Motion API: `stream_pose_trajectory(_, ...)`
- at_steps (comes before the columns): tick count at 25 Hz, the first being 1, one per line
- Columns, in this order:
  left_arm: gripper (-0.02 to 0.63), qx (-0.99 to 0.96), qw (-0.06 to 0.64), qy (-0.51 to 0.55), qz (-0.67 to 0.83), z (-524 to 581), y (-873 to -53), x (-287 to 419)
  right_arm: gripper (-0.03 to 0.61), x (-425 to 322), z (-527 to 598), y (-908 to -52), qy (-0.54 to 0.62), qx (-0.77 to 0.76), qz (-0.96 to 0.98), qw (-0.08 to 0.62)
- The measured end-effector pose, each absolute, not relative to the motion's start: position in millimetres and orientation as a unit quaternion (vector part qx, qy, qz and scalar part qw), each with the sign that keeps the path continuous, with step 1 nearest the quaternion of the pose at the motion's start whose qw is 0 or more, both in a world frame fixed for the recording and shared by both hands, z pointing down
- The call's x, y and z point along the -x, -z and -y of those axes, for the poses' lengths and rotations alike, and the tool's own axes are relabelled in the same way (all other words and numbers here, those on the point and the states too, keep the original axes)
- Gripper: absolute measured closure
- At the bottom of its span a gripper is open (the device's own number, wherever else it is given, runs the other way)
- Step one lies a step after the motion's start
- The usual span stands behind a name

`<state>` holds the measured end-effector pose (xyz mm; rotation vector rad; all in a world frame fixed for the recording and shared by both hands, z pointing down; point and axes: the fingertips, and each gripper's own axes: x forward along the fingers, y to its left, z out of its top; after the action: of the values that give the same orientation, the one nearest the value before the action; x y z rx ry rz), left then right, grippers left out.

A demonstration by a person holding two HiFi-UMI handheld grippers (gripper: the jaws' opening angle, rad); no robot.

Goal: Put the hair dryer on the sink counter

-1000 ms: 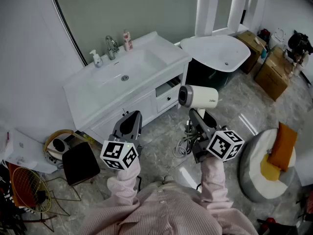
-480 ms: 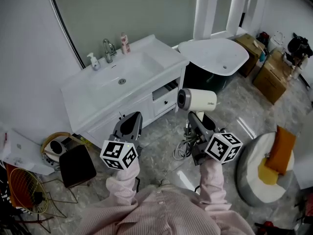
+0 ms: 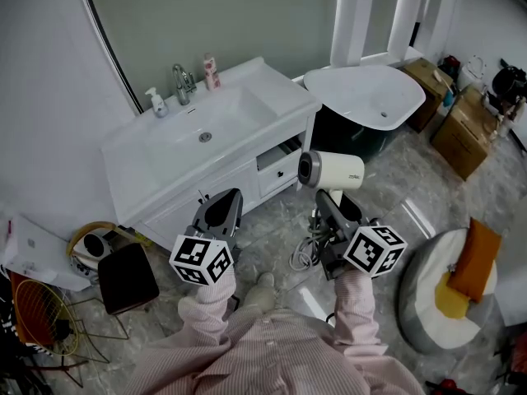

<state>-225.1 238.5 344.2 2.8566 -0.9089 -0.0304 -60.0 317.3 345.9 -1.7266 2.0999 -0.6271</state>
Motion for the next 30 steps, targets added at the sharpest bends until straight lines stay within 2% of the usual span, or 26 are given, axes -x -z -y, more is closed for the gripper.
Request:
stream_pose_trajectory(10, 0.612, -0.954, 0.085, 0.006, 0.286, -190, -361, 191, 0.411, 34, -273, -363, 0.231, 0.617, -0.733, 0.168)
stream_pose_trajectory(30, 0.612, -0.954, 0.103, -0.003, 0.281, 3, -368, 109, 0.411, -41, -74, -375, 0.254, 0.613, -0.731, 0.158)
